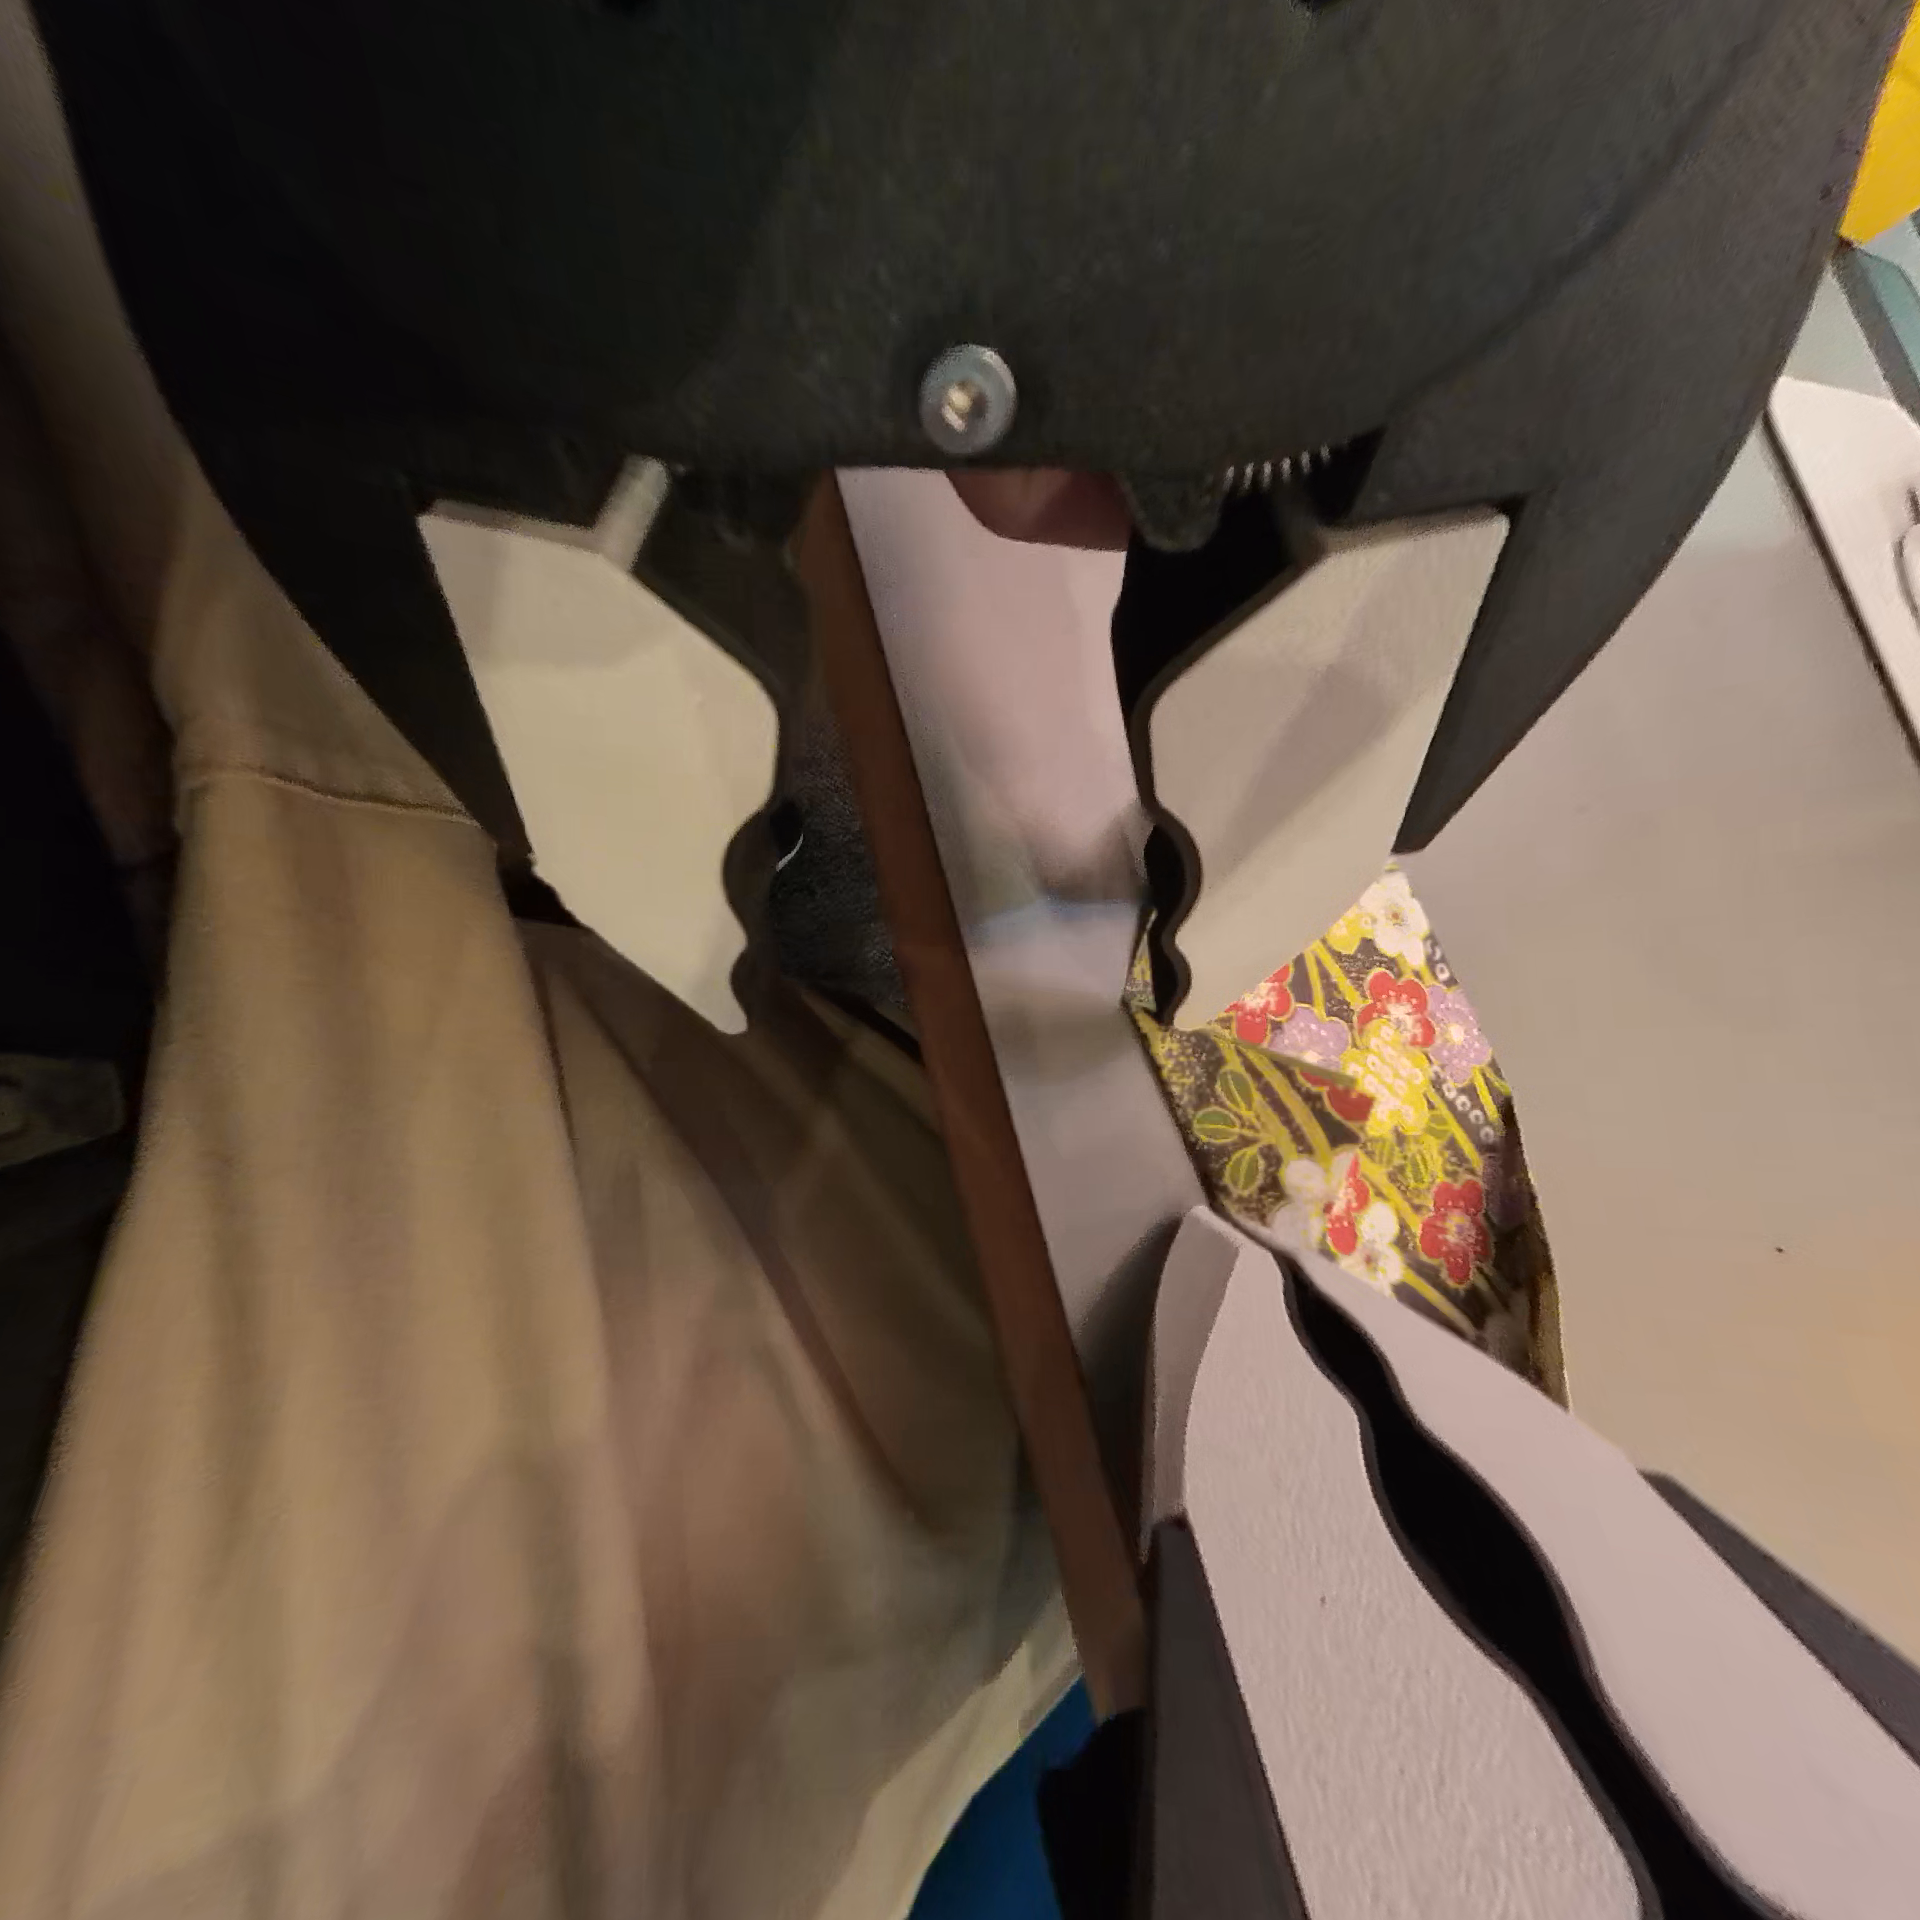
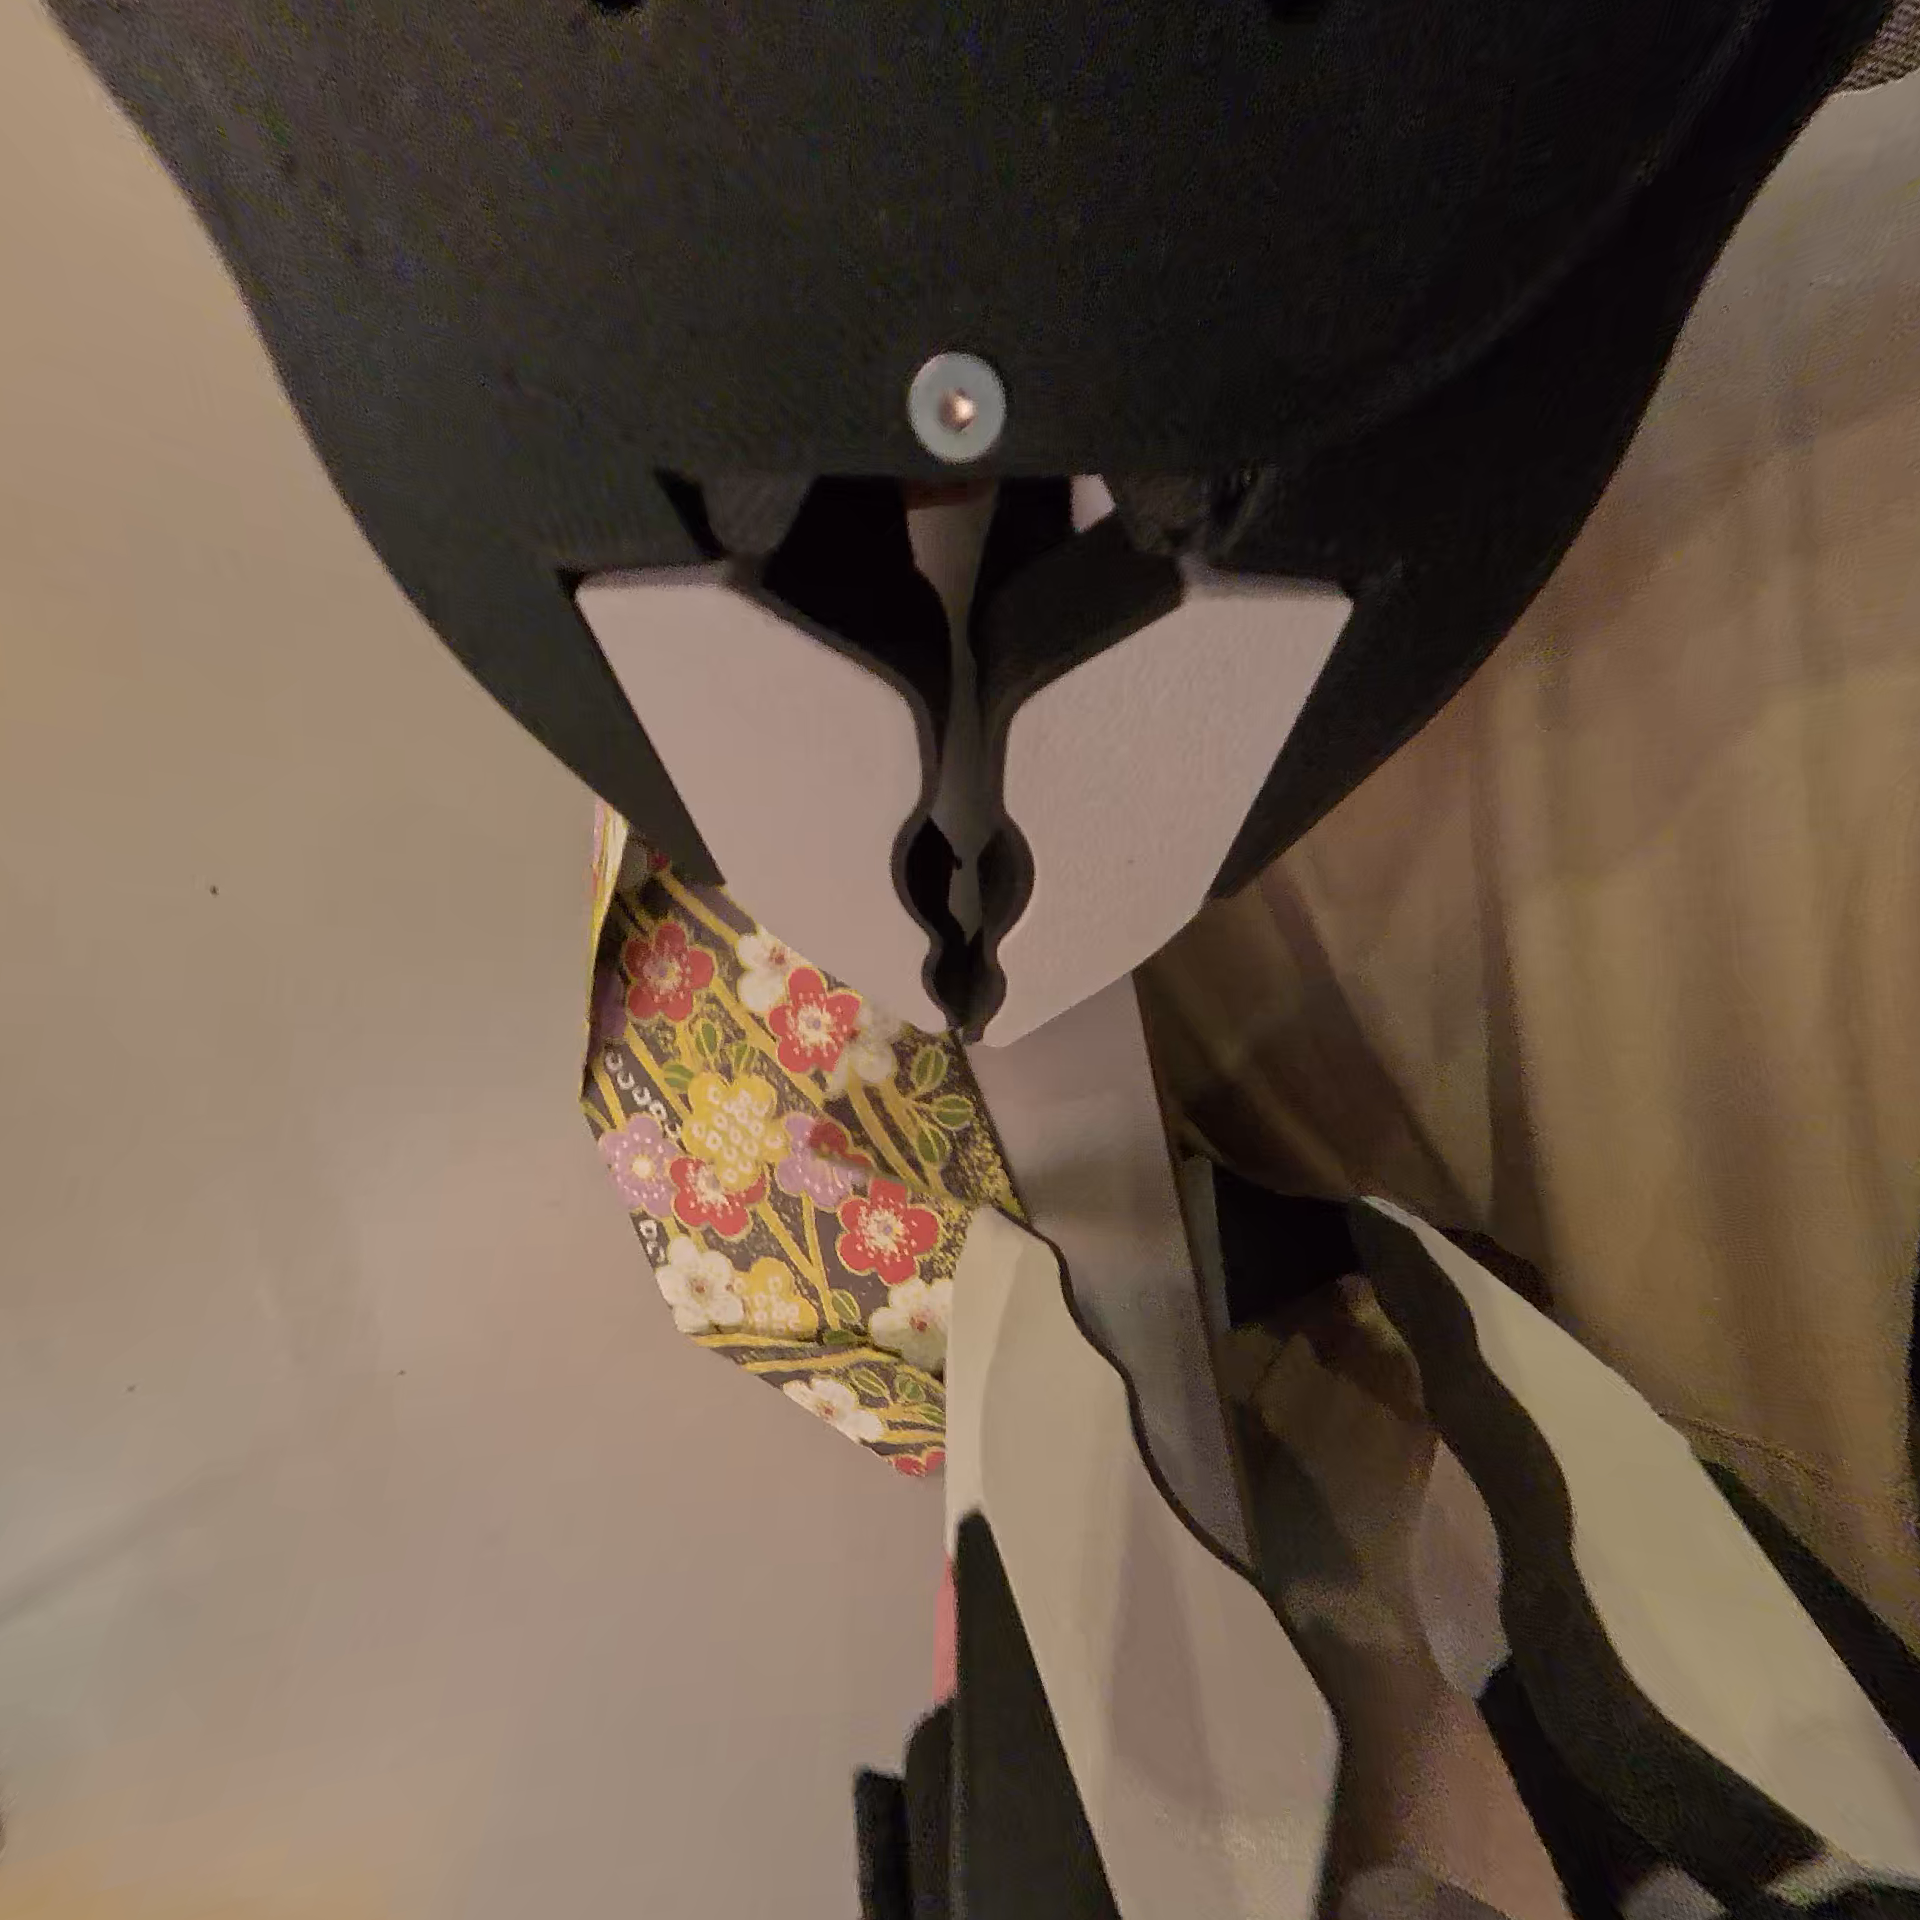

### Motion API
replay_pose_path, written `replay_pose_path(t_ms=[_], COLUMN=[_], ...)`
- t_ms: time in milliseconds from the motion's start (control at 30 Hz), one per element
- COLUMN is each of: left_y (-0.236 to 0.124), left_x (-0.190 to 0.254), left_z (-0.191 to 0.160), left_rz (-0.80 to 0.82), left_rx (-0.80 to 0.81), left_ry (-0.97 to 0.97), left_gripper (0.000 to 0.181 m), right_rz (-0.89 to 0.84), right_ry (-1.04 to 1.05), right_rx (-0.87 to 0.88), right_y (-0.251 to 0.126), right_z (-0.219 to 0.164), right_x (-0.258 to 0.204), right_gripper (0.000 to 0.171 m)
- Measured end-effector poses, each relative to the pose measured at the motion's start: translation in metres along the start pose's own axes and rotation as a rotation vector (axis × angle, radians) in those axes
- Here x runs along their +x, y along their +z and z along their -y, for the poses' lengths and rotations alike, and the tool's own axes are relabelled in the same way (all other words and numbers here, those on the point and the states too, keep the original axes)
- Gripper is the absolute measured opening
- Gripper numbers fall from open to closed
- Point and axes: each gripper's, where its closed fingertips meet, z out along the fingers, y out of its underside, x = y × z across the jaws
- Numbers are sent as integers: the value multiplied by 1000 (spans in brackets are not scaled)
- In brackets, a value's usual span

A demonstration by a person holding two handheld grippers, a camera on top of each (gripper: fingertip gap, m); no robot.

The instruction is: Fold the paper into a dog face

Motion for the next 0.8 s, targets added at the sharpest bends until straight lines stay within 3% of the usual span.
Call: replay_pose_path(t_ms=[33, 133, 467, 800], left_y=[-1, -3, 2, 17], left_x=[-2, -3, -10, -7], left_z=[2, 4, 18, 10], left_rz=[5, 9, 38, 70], left_rx=[8, 6, 29, -23], left_ry=[-7, -9, 7, 44], left_gripper=[69, 71, 72, 81], right_rz=[-5, -42, -54, -74], right_ry=[22, 44, 24, -31], right_rx=[18, 65, -17, -12], right_y=[-2, -6, 7, 9], right_z=[1, 9, 3, 4], right_x=[2, 7, 12, 11], right_gripper=[0, 0, 0, 0])
